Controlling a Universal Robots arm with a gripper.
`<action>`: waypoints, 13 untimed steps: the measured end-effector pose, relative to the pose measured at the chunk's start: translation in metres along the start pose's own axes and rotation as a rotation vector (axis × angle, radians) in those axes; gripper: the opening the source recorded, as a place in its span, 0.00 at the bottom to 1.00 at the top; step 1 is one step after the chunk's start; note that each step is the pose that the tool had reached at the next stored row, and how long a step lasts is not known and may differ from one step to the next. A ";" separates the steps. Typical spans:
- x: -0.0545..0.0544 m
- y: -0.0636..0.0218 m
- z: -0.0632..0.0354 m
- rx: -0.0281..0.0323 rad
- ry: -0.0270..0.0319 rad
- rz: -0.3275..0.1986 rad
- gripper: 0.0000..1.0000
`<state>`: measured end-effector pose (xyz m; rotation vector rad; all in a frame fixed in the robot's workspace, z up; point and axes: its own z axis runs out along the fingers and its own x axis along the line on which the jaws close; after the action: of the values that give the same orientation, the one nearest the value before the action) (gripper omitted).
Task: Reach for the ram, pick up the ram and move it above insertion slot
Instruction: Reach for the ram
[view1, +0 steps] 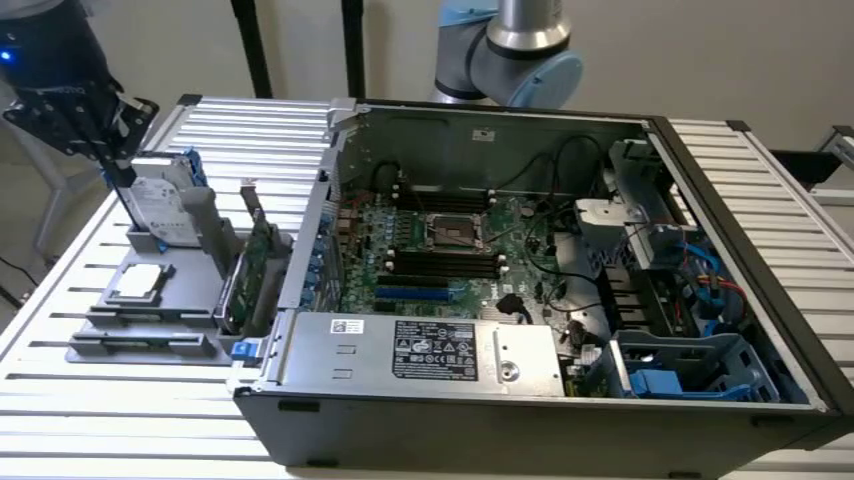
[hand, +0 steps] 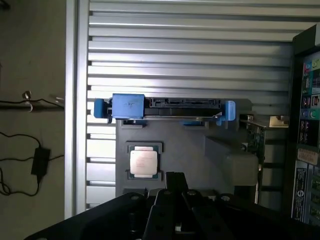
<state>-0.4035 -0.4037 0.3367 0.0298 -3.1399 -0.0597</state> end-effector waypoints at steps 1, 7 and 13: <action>0.000 -0.0045 -0.0001 -0.0003 -0.0002 0.000 0.11; 0.000 -0.0314 -0.0011 -0.0002 0.0003 0.000 0.11; -0.009 -0.0503 -0.0019 -0.0002 0.0008 0.000 0.11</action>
<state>-0.3934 -0.4539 0.3367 0.0300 -3.1391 -0.0600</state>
